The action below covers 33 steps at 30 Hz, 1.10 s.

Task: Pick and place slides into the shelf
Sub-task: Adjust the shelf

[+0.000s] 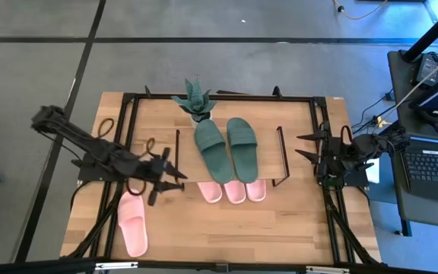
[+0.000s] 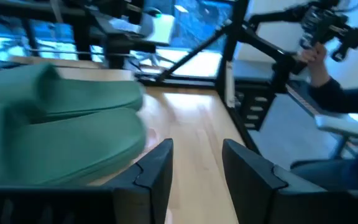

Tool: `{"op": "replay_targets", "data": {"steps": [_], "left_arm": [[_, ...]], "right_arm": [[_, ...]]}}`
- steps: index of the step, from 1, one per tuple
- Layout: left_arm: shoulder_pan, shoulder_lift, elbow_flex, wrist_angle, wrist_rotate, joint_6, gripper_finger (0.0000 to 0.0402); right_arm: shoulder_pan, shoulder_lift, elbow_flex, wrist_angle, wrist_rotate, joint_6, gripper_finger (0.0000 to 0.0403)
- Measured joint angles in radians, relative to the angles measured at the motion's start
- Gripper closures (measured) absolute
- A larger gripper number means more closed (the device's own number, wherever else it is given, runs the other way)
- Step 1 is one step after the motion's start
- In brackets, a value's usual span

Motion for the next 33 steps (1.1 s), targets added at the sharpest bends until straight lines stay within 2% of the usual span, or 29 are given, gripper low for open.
{"op": "replay_targets", "data": {"steps": [5, 10, 16, 20, 24, 28, 33], "left_arm": [[0.0, -0.117, -0.082, 0.017, -0.022, 0.06, 0.027], [-0.004, -0.185, -0.105, 0.019, -0.016, 0.127, 0.027], [-0.004, -0.22, -0.107, 0.018, -0.017, 0.214, 0.027], [-0.004, -0.222, -0.107, 0.017, -0.021, 0.214, 0.027], [-0.004, -0.218, -0.107, 0.0, -0.022, 0.214, 0.027], [-0.004, -0.218, -0.107, -0.029, -0.023, 0.209, 0.027], [-0.004, -0.218, -0.107, -0.032, -0.023, 0.209, 0.027]], "right_arm": [[0.0, 0.0, 0.0, 0.011, 0.0, 0.0, 0.0182], [0.0, 0.025, 0.011, -0.004, 0.005, 0.014, 0.0182], [0.0, 0.225, 0.097, -0.049, 0.088, 0.05, 0.0182], [0.0, 0.413, 0.251, -0.26, 0.183, 0.196, 0.0182], [-0.002, 0.577, 0.449, -0.578, 0.2, 0.434, 0.0182], [-0.027, 0.725, 0.596, -0.874, 0.103, 0.68, 0.0182], [-0.075, 0.875, 0.684, -1.035, -0.044, 0.805, 0.0182]]}}
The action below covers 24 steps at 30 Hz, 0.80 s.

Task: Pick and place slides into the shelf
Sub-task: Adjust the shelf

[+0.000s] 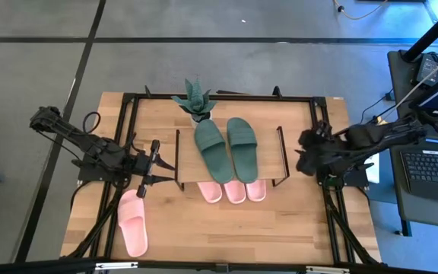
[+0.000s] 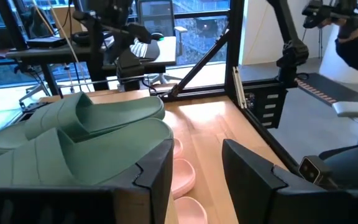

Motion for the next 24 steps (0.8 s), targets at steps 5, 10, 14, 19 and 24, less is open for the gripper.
{"op": "replay_targets", "data": {"steps": [5, 10, 14, 19, 24], "left_arm": [[0.0, 0.0, 0.0, -0.002, 0.0, -0.001, 0.0269], [0.0, 0.0, 0.0, -0.005, 0.0, -0.002, 0.0269], [0.0, 0.0, 0.0, -0.026, 0.0, -0.004, 0.0269], [0.0, 0.0, 0.0, -0.061, 0.0, -0.03, 0.0269], [0.0, 0.0, 0.0, -0.066, 0.0, -0.03, 0.0269]], "right_arm": [[-0.046, 0.105, 0.007, 0.003, -0.103, 0.005, 0.0182], [-0.07, 0.174, 0.007, 0.019, -0.128, 0.007, 0.0182], [-0.074, 0.194, 0.007, 0.073, -0.142, -0.019, 0.0182], [-0.074, 0.194, 0.007, 0.182, -0.145, -0.078, 0.0182], [-0.082, 0.194, 0.007, 0.273, -0.187, -0.122, 0.0182]]}}
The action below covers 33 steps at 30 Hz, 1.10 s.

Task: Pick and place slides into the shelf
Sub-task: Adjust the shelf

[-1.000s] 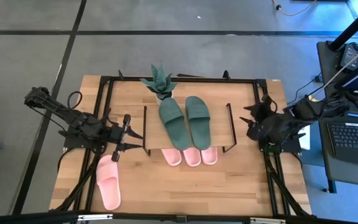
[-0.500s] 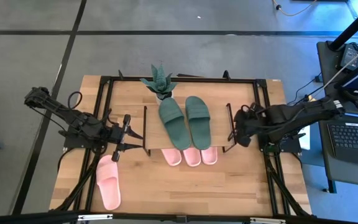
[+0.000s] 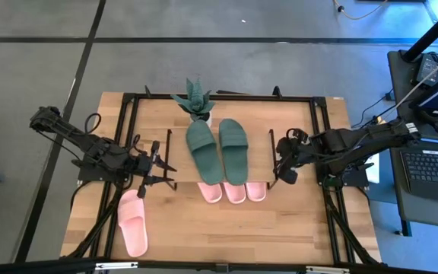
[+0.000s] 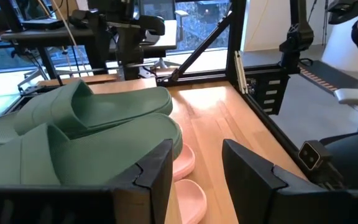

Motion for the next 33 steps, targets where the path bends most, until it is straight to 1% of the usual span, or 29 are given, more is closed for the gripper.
{"op": "replay_targets", "data": {"steps": [8, 12, 15, 18, 20, 23, 26, 30, 33], "left_arm": [[0.0, 0.0, 0.0, 0.0, 0.0, 0.0, 0.0269], [0.0, 0.0, 0.0, -0.008, 0.0, 0.0, 0.0269], [0.0, 0.0, 0.0, -0.029, 0.0, -0.003, 0.0269], [0.0, 0.0, 0.0, -0.039, 0.0, -0.023, 0.0269], [0.0, 0.0, 0.0, -0.047, 0.0, -0.025, 0.0269], [0.0, 0.0, 0.0, -0.046, 0.0, -0.025, 0.0269], [0.0, 0.0, 0.0, -0.046, 0.0, -0.025, 0.0269], [0.0, 0.0, 0.0, -0.046, 0.0, -0.025, 0.0269], [0.0, 0.0, 0.0, -0.046, 0.0, -0.025, 0.0269]], "right_arm": [[-0.039, 0.0, 0.0, 0.122, -0.011, -0.083, 0.0182], [-0.072, 0.002, 0.0, 0.17, -0.083, -0.126, 0.0182], [-0.088, 0.004, 0.0, 0.158, -0.089, -0.131, 0.0182], [-0.1, 0.004, 0.003, 0.159, -0.058, -0.155, 0.0182], [-0.107, 0.004, 0.026, 0.109, -0.037, -0.156, 0.0182], [-0.107, 0.003, 0.063, 0.04, 0.058, -0.116, 0.0182], [-0.107, -0.004, 0.109, 0.026, 0.14, -0.105, 0.0182], [-0.11, -0.004, 0.154, -0.071, 0.183, -0.126, 0.0182], [-0.125, -0.004, 0.146, -0.159, 0.188, -0.072, 0.0182]]}}
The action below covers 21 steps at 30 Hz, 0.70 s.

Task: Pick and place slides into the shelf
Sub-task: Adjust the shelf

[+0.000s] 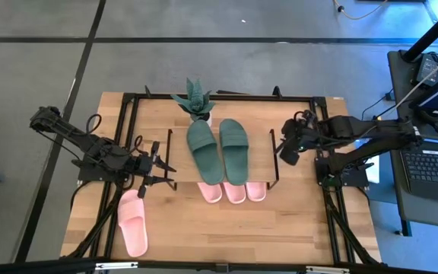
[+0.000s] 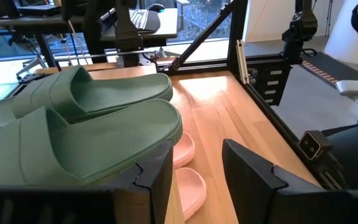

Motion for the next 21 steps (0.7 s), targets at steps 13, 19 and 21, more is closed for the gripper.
{"op": "replay_targets", "data": {"steps": [13, 19, 21], "left_arm": [[0.0, 0.0, 0.0, -0.001, 0.0, 0.001, 0.0269], [0.0, 0.0, 0.0, -0.002, -0.001, 0.001, 0.0269], [0.0, 0.0, 0.0, -0.002, -0.001, 0.001, 0.0269]], "right_arm": [[-0.006, 0.068, -0.088, 0.004, -0.107, 0.045, 0.0182], [-0.006, 0.112, -0.088, 0.075, -0.142, 0.013, 0.0182], [-0.006, 0.127, -0.088, 0.082, -0.143, 0.003, 0.0182]]}}
